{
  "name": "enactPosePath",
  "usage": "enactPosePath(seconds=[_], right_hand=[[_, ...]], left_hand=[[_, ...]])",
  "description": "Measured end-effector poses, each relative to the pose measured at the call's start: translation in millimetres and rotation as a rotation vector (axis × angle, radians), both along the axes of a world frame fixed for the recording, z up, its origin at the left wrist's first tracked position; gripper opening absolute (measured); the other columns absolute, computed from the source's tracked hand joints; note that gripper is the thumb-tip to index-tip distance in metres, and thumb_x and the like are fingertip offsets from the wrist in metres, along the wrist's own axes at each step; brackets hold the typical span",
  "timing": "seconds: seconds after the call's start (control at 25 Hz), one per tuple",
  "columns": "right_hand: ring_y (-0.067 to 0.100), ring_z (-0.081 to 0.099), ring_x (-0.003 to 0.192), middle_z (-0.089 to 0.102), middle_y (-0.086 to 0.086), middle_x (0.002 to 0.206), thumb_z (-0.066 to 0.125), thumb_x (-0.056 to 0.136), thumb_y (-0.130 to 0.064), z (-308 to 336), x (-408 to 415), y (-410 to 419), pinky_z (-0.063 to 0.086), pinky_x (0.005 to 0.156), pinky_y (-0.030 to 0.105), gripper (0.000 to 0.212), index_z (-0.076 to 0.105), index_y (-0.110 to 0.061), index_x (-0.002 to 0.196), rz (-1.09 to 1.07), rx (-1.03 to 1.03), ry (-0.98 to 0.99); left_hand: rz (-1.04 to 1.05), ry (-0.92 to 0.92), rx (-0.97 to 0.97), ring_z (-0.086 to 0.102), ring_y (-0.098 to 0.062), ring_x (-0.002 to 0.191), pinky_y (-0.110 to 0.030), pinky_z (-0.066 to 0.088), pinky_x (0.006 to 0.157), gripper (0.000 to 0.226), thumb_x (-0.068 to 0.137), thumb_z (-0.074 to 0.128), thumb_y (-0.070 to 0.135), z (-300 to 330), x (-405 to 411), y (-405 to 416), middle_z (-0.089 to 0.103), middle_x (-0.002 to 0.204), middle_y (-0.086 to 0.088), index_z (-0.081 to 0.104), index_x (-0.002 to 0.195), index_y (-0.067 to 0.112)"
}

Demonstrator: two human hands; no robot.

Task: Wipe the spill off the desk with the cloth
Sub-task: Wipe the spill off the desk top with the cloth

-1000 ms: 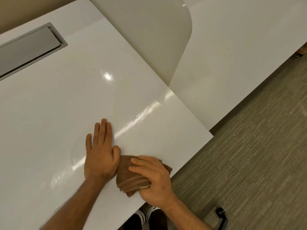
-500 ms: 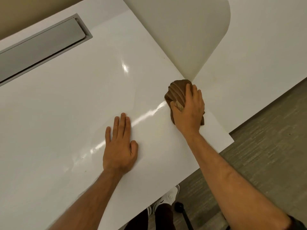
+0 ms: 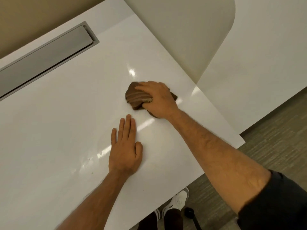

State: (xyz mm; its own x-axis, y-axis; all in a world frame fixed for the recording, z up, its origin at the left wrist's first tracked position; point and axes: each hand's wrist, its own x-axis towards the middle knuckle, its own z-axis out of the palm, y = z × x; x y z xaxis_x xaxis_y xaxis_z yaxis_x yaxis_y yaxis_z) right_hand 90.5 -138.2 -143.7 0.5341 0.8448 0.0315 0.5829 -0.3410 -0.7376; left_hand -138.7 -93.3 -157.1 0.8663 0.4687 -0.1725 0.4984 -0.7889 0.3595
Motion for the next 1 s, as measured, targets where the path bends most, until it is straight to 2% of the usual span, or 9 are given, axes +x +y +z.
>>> enactPosePath(seconds=[0.12,0.32,0.52,0.6,0.72,0.8,0.88,0.96,1.0], right_hand=[[0.033,0.065,0.114,0.072,0.010,0.126,0.070,0.067,0.002,-2.4,-28.5,-36.4,0.037,0.106,0.046,0.051,0.076,-0.010,0.117,0.111,0.064,0.046],[0.028,0.062,0.119,0.075,0.002,0.121,0.066,0.066,-0.005,-11.0,-88.1,-127.1,0.029,0.112,0.035,0.043,0.080,-0.016,0.104,0.037,0.072,0.059],[0.021,0.069,0.112,0.077,0.001,0.115,0.070,0.066,0.000,-10.0,-150.5,-198.7,0.049,0.100,0.047,0.036,0.082,-0.013,0.097,0.033,0.091,0.130],[0.020,0.072,0.106,0.079,0.002,0.109,0.063,0.068,-0.001,0.0,-156.0,-213.0,0.056,0.093,0.047,0.036,0.082,-0.014,0.096,-0.094,0.127,0.271],[0.018,0.074,0.100,0.079,-0.002,0.105,0.067,0.069,-0.006,27.5,-124.7,-228.4,0.061,0.091,0.039,0.040,0.080,-0.029,0.100,-0.487,0.282,0.682],[0.012,0.074,0.099,0.078,-0.008,0.104,0.067,0.070,-0.016,34.1,-83.5,-234.3,0.060,0.089,0.028,0.041,0.078,-0.036,0.104,-0.710,0.335,0.575],[-0.001,0.069,0.103,0.075,-0.017,0.106,0.068,0.075,-0.022,31.9,-42.4,-226.8,0.056,0.094,0.023,0.043,0.073,-0.035,0.116,-0.827,0.222,0.399],[-0.007,0.057,0.118,0.064,-0.020,0.129,0.072,0.085,-0.027,21.6,-19.6,-209.5,0.047,0.106,0.025,0.059,0.057,-0.028,0.141,-0.761,-0.006,0.220],[0.004,0.052,0.128,0.057,-0.010,0.142,0.074,0.087,-0.032,11.5,-15.3,-203.5,0.042,0.111,0.031,0.070,0.046,-0.024,0.151,-0.704,-0.127,0.112]], left_hand=[[0.010,-0.053,-0.016,-0.002,-0.016,0.163,-0.037,-0.008,0.131,0.076,0.093,0.026,0.024,-1.2,0.0,0.2,0.009,0.177,-0.003,0.015,0.168,0.013],[0.004,-0.035,0.006,-0.007,-0.014,0.163,-0.034,-0.011,0.130,0.076,0.097,0.029,0.021,-4.0,-2.4,4.6,0.000,0.177,0.000,0.006,0.168,0.012],[0.011,-0.012,0.008,-0.004,-0.019,0.164,-0.044,-0.003,0.132,0.075,0.097,0.028,0.021,-2.2,-2.8,0.8,0.000,0.177,-0.002,0.006,0.168,0.011],[0.016,-0.013,0.009,-0.003,-0.019,0.164,-0.044,-0.003,0.132,0.075,0.096,0.027,0.021,-2.2,-2.6,-0.1,0.001,0.177,-0.001,0.007,0.168,0.011],[0.015,-0.010,0.012,-0.003,-0.019,0.164,-0.043,-0.003,0.132,0.076,0.095,0.026,0.022,-3.2,-2.4,-2.6,0.002,0.177,-0.001,0.009,0.168,0.012],[0.024,-0.011,0.019,-0.002,-0.018,0.164,-0.043,-0.003,0.132,0.076,0.095,0.026,0.022,-4.3,-1.9,-3.2,0.003,0.177,-0.001,0.010,0.168,0.012],[0.026,-0.012,0.024,-0.002,-0.019,0.164,-0.043,-0.003,0.132,0.076,0.094,0.026,0.022,-4.3,-2.3,-2.9,0.003,0.177,-0.001,0.011,0.168,0.011],[0.023,-0.008,0.028,-0.002,-0.019,0.164,-0.044,-0.002,0.132,0.076,0.094,0.025,0.023,-4.1,-2.3,-0.9,0.003,0.177,-0.001,0.011,0.168,0.011],[0.020,-0.006,0.031,-0.003,-0.019,0.164,-0.045,-0.002,0.132,0.076,0.094,0.025,0.023,-4.1,-1.6,-0.7,0.002,0.177,-0.001,0.010,0.168,0.011]])
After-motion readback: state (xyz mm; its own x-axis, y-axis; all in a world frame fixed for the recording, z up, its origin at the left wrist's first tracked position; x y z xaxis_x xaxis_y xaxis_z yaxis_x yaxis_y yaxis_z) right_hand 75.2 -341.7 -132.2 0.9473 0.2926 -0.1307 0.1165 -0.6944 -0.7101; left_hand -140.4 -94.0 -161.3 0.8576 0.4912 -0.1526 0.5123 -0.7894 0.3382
